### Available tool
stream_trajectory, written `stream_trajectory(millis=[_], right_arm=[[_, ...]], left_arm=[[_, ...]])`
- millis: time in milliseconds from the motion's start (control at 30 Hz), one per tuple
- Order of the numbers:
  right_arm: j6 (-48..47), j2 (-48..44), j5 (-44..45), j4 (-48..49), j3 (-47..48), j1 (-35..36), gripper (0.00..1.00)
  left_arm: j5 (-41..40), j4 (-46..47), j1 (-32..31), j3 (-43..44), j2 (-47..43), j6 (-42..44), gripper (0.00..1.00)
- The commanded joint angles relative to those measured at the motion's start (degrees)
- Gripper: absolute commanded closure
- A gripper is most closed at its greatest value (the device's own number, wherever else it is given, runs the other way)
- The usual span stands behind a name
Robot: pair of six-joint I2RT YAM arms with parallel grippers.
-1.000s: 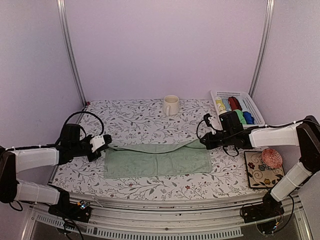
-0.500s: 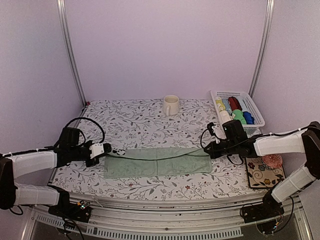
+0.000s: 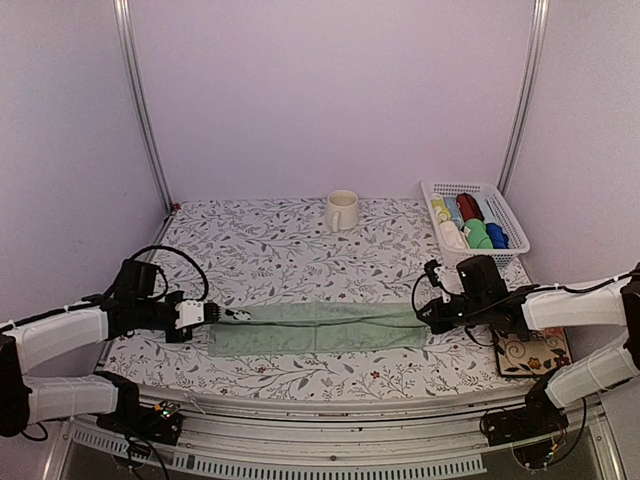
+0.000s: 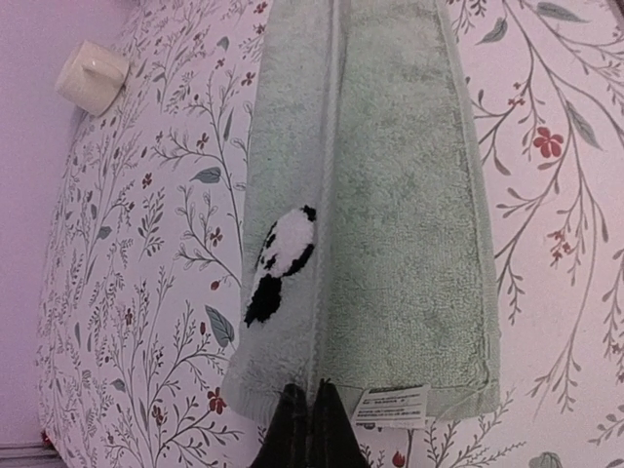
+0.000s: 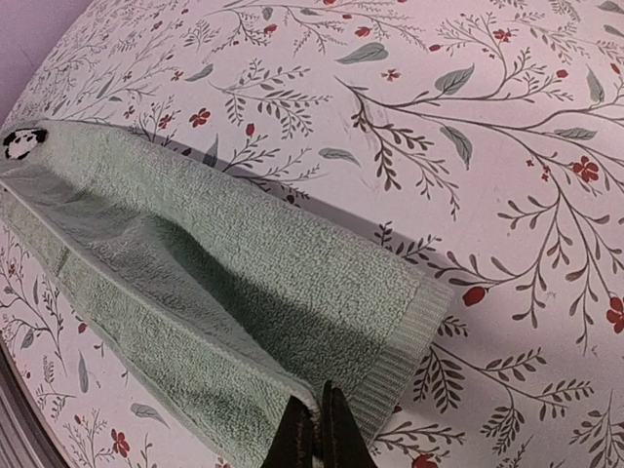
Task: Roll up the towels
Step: Fold the towel at the center of the board.
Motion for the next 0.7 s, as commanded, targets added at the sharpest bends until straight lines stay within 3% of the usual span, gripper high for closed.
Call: stream_trajectory(millis=[0,367,667], right_arm=[[1.52,-2.78,-0.45,0.03,-1.16,1.17,0.98],[4.89,-3.76,2.37,-2.11,-2.54,4.68,0.98],[7.69,-10.31,5.52,-5.24,-4.9,4.92,0.98]], left_arm=[[1.15,-4.92,0.2,-1.18,-2.26,4.06,1.0],[-0.01,-7.04,-1.85,-3.25,-2.43,6.99,1.0],[1.12,-8.43,-2.15,-3.76,-2.4,8.25,1.0]])
